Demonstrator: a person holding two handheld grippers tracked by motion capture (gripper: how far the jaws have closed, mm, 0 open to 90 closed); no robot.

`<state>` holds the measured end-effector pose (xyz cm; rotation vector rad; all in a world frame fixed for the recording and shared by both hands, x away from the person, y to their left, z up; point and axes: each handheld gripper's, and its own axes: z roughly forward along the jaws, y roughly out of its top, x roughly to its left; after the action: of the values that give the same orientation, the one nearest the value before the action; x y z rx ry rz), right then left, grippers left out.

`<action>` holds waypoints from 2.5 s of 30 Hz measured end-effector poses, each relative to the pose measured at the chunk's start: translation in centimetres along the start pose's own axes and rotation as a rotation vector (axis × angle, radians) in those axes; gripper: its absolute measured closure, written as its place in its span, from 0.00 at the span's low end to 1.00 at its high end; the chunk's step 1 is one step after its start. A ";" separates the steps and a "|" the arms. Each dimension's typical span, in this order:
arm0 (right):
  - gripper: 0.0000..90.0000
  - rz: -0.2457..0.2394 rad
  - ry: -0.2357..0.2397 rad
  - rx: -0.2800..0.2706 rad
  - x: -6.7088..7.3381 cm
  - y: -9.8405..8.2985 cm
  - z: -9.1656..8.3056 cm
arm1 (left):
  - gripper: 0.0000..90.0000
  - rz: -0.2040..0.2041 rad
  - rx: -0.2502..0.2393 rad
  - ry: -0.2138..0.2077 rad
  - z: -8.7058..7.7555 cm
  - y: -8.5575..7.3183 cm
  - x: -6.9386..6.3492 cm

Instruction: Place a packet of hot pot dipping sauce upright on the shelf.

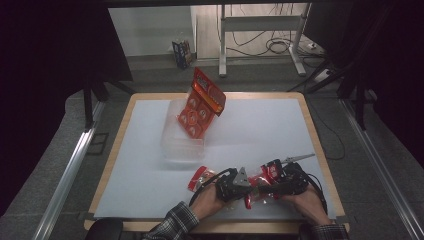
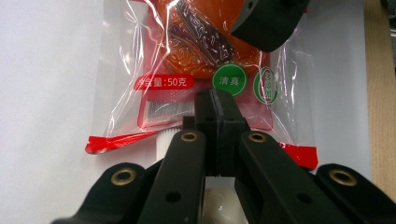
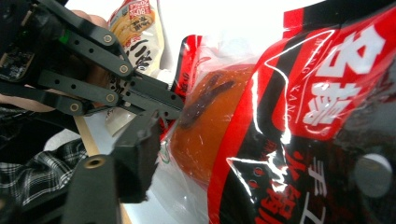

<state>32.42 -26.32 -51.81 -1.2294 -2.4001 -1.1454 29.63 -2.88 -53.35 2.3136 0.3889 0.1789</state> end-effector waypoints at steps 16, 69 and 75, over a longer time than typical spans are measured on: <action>0.76 -0.124 -0.076 -0.177 2.9 1.8 -3.6 | 0.79 0.000 -0.065 0.018 -2.3 0.3 -0.1; 0.80 -0.355 -0.150 -0.274 6.0 9.4 -3.5 | 0.09 -0.211 -0.233 0.195 -14.4 -9.3 0.3; 0.80 -0.369 -0.134 -0.274 6.4 10.6 -3.0 | 0.06 -0.209 -0.197 0.233 -14.6 -9.9 0.4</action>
<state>36.00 -20.95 -40.85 -0.9823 -2.7204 -1.5877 24.20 13.66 -50.35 2.0477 0.6955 0.3679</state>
